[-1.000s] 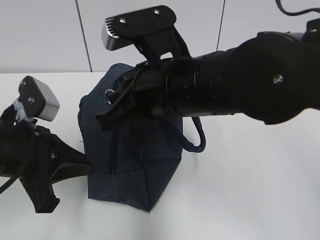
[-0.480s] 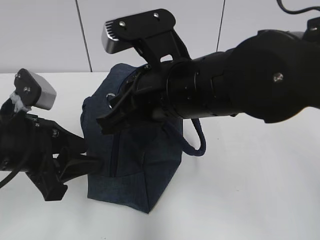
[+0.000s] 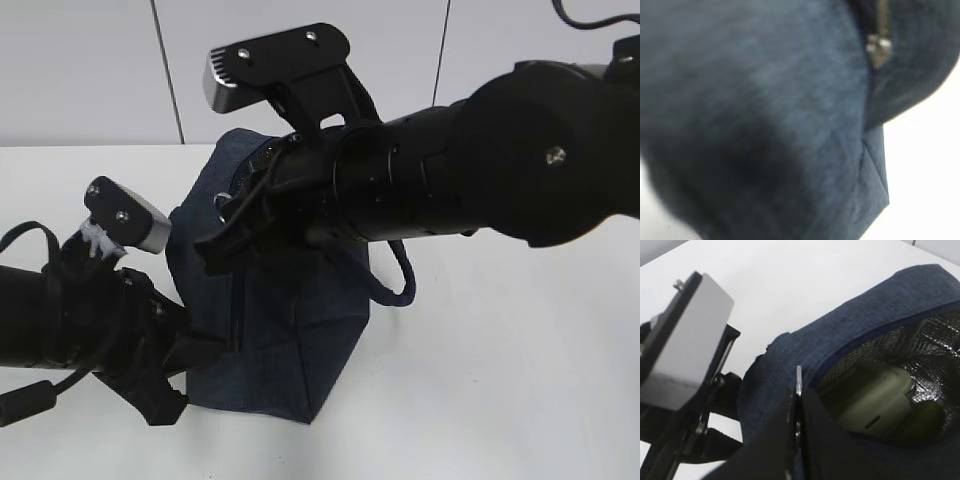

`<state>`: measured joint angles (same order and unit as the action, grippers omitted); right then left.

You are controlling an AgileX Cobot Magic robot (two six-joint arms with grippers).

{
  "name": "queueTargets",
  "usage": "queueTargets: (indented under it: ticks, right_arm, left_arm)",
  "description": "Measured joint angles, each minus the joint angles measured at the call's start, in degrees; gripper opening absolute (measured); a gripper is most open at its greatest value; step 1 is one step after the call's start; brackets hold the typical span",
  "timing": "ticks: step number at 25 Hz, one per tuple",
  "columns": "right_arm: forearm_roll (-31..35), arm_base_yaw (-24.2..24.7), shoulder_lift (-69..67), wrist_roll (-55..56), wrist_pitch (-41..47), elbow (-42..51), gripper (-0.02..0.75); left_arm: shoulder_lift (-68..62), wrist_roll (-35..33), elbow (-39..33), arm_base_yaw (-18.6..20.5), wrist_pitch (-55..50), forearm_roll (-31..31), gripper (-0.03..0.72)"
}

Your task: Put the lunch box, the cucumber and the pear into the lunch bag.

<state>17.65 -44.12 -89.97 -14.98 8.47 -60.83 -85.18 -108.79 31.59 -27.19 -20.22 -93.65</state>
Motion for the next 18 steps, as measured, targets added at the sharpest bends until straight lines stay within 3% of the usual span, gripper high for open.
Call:
queueTargets:
  ticks: [1, 4, 18]
  right_arm:
    - [0.0, 0.0, 0.0, 0.0, 0.12, 0.0, 0.0]
    - [0.0, 0.0, 0.0, 0.0, 0.36, 0.0, 0.0]
    - [0.22, 0.0, 0.0, 0.0, 1.36, -1.95, 0.0]
  left_arm:
    - [-0.06, -0.06, 0.0, -1.4, 1.89, -0.44, 0.086]
    - [-0.06, -0.18, 0.05, -3.02, 3.91, -1.0, 0.029]
    - [1.0, 0.13, -0.77, -3.33, 5.6, -1.3, 0.013]
